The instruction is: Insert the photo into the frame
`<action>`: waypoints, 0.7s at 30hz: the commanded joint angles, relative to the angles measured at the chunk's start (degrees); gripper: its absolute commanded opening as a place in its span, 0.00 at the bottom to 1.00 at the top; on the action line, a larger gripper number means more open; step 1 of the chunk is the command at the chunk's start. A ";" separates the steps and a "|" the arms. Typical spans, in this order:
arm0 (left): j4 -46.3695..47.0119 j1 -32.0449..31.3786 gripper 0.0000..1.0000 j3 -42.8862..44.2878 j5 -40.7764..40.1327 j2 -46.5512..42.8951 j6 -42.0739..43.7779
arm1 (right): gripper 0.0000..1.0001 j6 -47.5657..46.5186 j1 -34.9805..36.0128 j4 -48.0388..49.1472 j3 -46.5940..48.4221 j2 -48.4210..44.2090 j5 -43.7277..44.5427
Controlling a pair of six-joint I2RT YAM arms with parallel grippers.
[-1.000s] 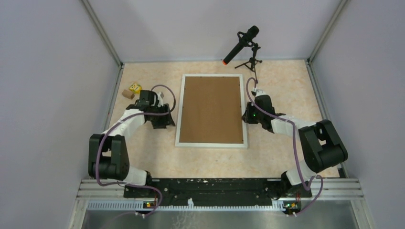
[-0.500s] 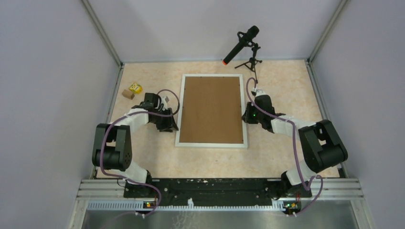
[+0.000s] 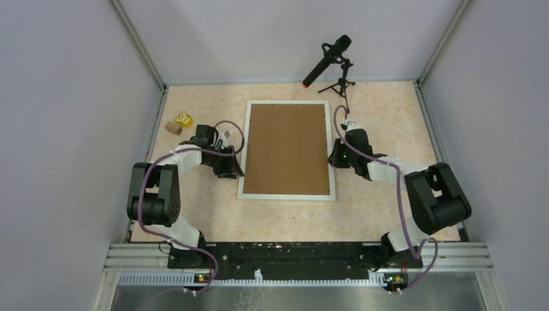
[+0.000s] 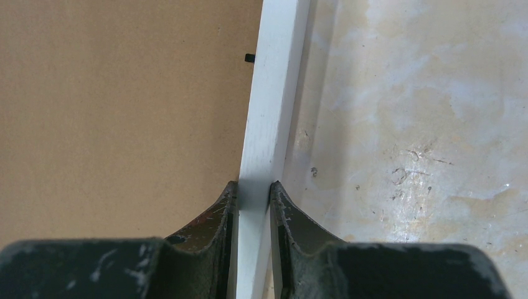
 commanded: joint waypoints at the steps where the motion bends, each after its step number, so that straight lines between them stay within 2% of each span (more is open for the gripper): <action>1: 1.56 -0.90 0.43 -0.16 -1.33 1.78 0.54 | 0.00 -1.83 2.17 -8.93 -1.99 3.90 -3.26; 11: 2.24 -5.85 0.46 -0.39 -6.88 5.18 -4.00 | 0.00 -1.83 2.17 -8.91 -1.91 4.29 -3.28; 21: -2.58 -8.18 0.50 3.34 -18.93 11.18 -6.16 | 0.00 -1.83 2.16 -8.96 -1.85 4.44 -3.50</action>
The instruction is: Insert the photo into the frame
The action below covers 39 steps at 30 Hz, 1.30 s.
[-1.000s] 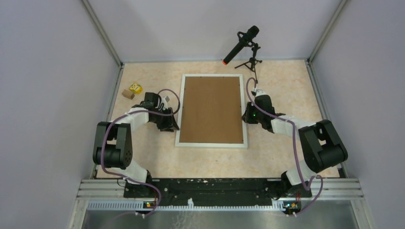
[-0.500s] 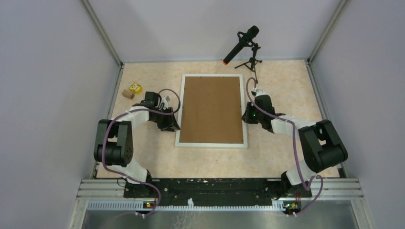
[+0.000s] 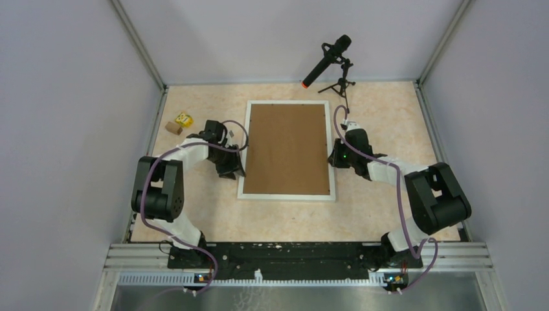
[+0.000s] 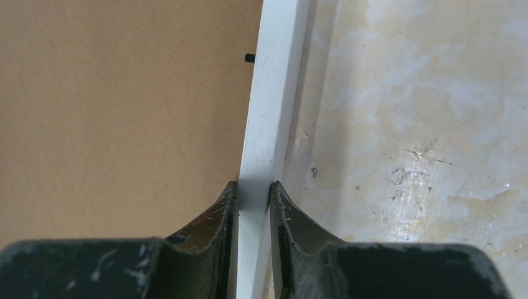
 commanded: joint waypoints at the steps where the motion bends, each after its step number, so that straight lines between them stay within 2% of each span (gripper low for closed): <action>1: 2.22 -5.03 0.50 -0.73 -13.38 8.27 -2.23 | 0.00 -1.81 2.14 -9.02 -1.89 4.34 -3.39; 8: -2.18 -12.50 0.59 3.26 -26.05 9.53 -4.31 | 0.00 -1.53 2.16 -9.01 -1.89 4.52 -2.50; 10: -4.58 -14.55 0.65 4.72 -32.00 7.33 -4.42 | 0.00 -1.36 2.19 -9.09 -1.96 4.25 -1.82; 13: -6.15 -15.81 0.73 5.36 -34.66 0.17 -4.36 | 0.00 -0.99 2.19 -9.43 -1.85 4.16 -0.70; 17: -8.51 -15.88 0.78 4.85 -29.19 -11.51 -5.32 | 0.00 -0.30 2.16 -11.21 -0.89 4.40 0.48; 20: -9.11 -15.94 0.79 1.42 -19.49 -19.17 -9.32 | 0.00 1.12 2.18 -13.00 0.00 4.27 0.97; 22: -6.58 -16.43 0.79 -5.85 -10.81 -24.15 -14.76 | 0.00 2.97 2.23 -13.47 -0.48 3.81 1.00; 24: -3.16 -18.04 0.78 -13.52 -5.87 -29.50 -22.50 | 0.00 5.31 2.23 -13.41 -1.74 2.77 1.04; 27: 3.13 -22.98 0.79 -24.03 -5.87 -39.72 -35.98 | 0.00 9.45 3.10 -13.48 -4.68 -0.73 2.36; 30: 8.62 -25.11 0.80 -30.88 -7.97 -45.82 -41.31 | 0.00 13.47 4.87 -14.05 -7.35 -4.61 3.63; 33: 11.77 -25.18 0.82 -32.84 -7.74 -44.71 -40.79 | 0.00 17.38 7.42 -14.89 -9.74 -8.47 6.03; 39: 15.54 -25.15 0.85 -28.93 -11.23 -33.34 -35.53 | 0.00 25.96 13.59 -16.87 -15.09 -16.35 8.60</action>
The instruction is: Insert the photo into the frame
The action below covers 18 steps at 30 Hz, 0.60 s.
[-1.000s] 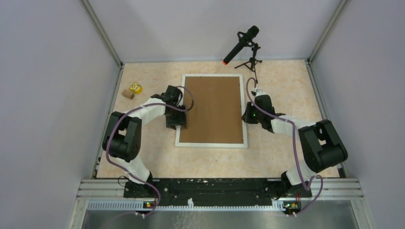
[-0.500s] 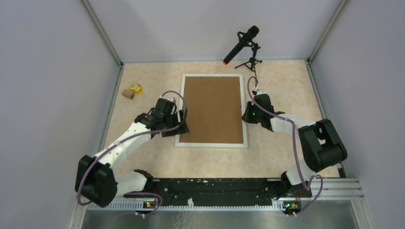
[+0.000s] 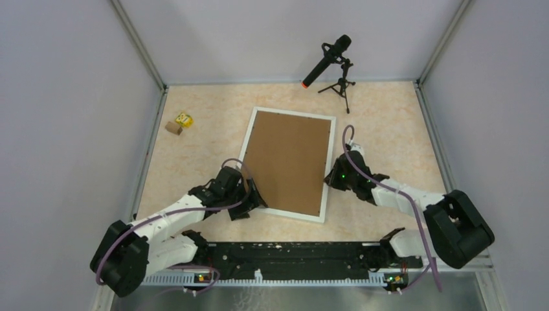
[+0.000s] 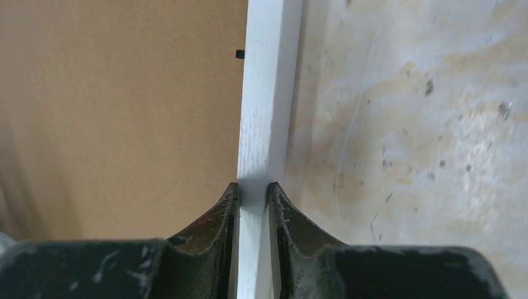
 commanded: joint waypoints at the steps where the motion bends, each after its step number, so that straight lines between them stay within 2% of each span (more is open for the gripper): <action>1: 7.30 -0.16 0.87 3.16 -4.81 6.11 1.63 | 0.00 8.31 6.48 -11.51 -5.29 -4.30 1.46; 6: 6.75 2.40 0.99 5.50 -14.65 10.19 4.95 | 0.00 14.77 20.65 -11.74 -6.01 -8.73 2.39; 8: 5.80 5.37 0.99 6.48 -16.14 10.59 7.23 | 0.07 14.28 24.09 -14.12 -3.96 -8.04 1.79; 11: 5.97 12.00 0.99 6.57 -15.66 9.43 10.65 | 0.33 9.64 24.32 -22.18 1.50 -7.25 4.03; 13: 6.20 16.35 0.99 6.79 -13.87 8.66 13.27 | 0.56 4.53 24.27 -27.90 6.93 -7.83 9.09; 15: 6.13 18.89 0.99 7.61 -12.58 8.53 15.35 | 0.73 -1.64 23.03 -31.78 12.24 -8.57 14.10; 18: 5.39 19.56 0.99 8.67 -8.89 9.73 16.52 | 0.81 -11.08 14.12 -32.65 18.48 -8.24 14.28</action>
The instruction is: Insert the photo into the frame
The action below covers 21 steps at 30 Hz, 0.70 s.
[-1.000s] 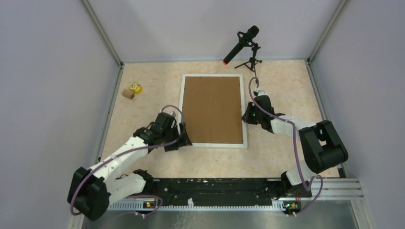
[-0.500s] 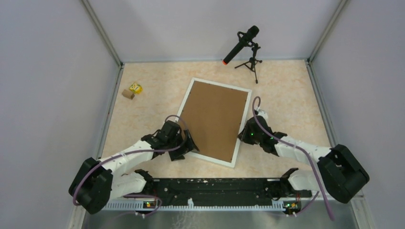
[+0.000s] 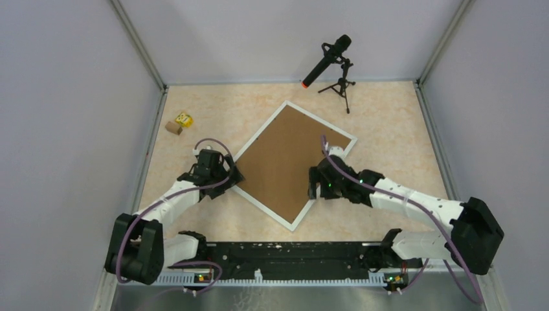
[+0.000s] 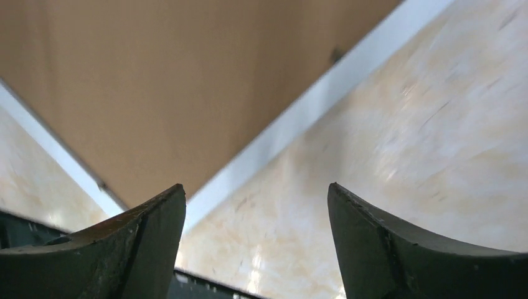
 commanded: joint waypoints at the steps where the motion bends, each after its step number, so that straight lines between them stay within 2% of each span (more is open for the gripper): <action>1: -0.56 0.95 0.99 2.14 3.31 0.85 4.91 | 0.82 -16.12 -12.52 -3.63 10.87 -0.19 3.57; 4: 0.98 1.05 0.99 1.36 5.06 1.36 4.11 | 0.83 -22.38 -25.54 5.00 14.02 4.56 -3.24; 9: 1.46 1.14 0.99 2.67 8.35 3.39 3.73 | 0.83 -24.39 -38.17 11.23 24.26 20.90 -16.23; 16: 1.48 1.61 0.99 4.36 8.69 8.18 5.65 | 0.81 -27.00 -43.46 11.51 37.87 38.43 -19.28; 18: 1.55 1.90 0.99 4.92 9.51 9.86 5.83 | 0.77 -27.67 -43.63 9.89 40.63 41.75 -19.66; 21: 2.01 2.14 0.99 6.37 10.48 12.17 6.23 | 0.66 -27.89 -43.68 8.73 41.01 43.64 -20.45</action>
